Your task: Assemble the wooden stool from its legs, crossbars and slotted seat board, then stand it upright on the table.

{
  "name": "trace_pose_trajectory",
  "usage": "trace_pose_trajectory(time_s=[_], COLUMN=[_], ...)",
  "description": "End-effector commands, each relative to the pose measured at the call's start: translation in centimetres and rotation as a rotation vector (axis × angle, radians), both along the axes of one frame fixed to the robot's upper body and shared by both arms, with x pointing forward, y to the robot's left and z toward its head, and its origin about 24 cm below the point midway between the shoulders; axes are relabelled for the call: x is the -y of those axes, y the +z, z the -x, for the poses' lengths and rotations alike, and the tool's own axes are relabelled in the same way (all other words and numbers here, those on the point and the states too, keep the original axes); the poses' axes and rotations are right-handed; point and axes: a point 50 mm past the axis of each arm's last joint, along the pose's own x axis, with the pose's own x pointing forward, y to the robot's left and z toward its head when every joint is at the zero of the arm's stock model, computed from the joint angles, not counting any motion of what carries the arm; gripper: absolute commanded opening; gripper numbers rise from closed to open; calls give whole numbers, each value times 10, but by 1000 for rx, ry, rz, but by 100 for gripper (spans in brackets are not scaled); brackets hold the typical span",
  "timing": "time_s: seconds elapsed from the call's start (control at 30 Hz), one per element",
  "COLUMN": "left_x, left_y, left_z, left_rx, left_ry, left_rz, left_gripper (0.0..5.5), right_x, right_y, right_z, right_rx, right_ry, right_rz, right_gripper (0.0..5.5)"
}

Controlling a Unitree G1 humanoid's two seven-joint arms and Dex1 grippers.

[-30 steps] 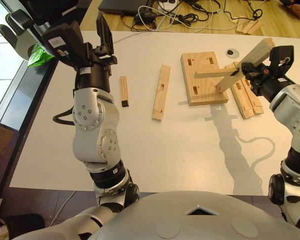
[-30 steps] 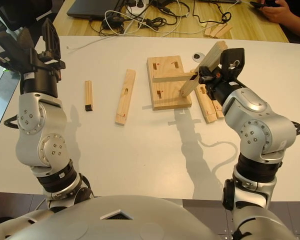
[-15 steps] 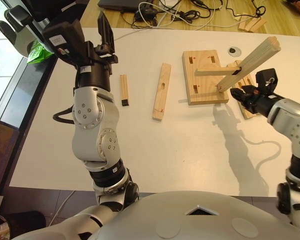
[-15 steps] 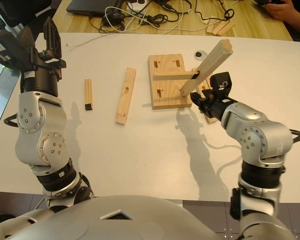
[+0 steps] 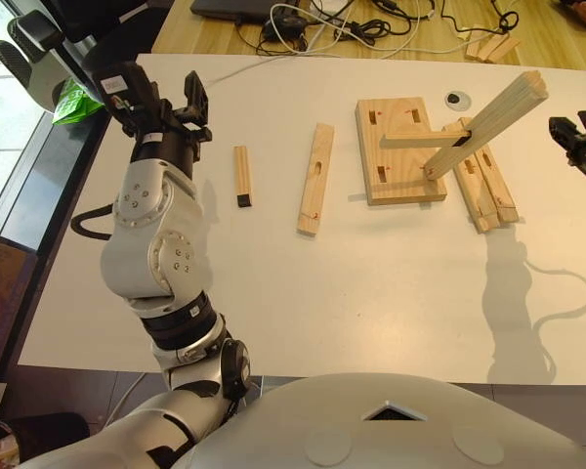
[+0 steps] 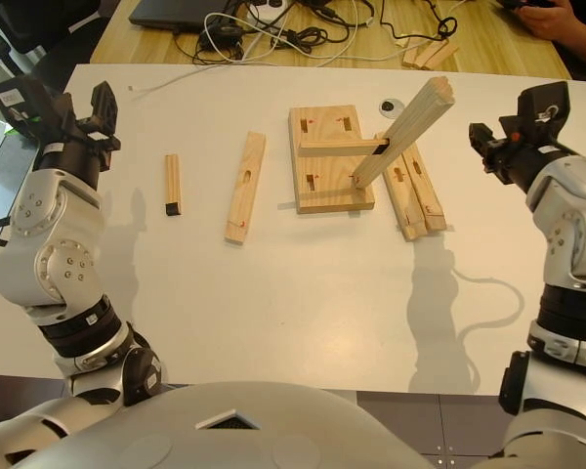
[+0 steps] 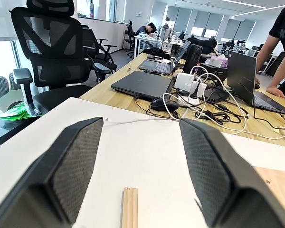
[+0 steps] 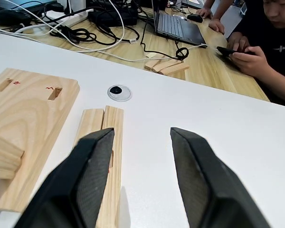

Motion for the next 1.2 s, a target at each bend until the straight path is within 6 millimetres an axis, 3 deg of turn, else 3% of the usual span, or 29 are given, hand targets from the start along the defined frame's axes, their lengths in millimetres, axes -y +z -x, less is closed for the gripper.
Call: trace_pose_trajectory(time_s=[0.03, 0.13, 0.47, 0.63, 0.8, 0.93, 1.03, 1.2], left_x=[10, 18, 25, 27, 26, 28, 31, 33], left_y=[7, 9, 10, 10, 9, 9, 9, 9], left_z=[-9, -13, -17, -16, -14, -14, -14, -14], left_rx=[1, 2, 2, 8, 9, 8, 8, 9], left_ry=[-56, -94, -128, -126, -115, -121, -126, -126], left_rz=[10, 15, 21, 27, 32, 34, 35, 37], left_gripper=[300, 300, 300, 300, 300, 300, 300, 300], right_x=[-8, -9, 20, 12, 9, 11, -5, -32], right_y=[-36, -52, -99, -116, -109, -82, -73, -80], right_z=[1, 4, 16, 33, 34, 14, 4, 2], right_rx=[-69, -100, -241, -348, -296, -127, -69, -73], right_ry=[-18, -23, -84, 18, 17, -67, -70, -28], right_rz=[-23, -21, -1, -52, 23, 175, 114, 42], right_gripper=[218, 218, 218, 218, 218, 218, 218, 245])
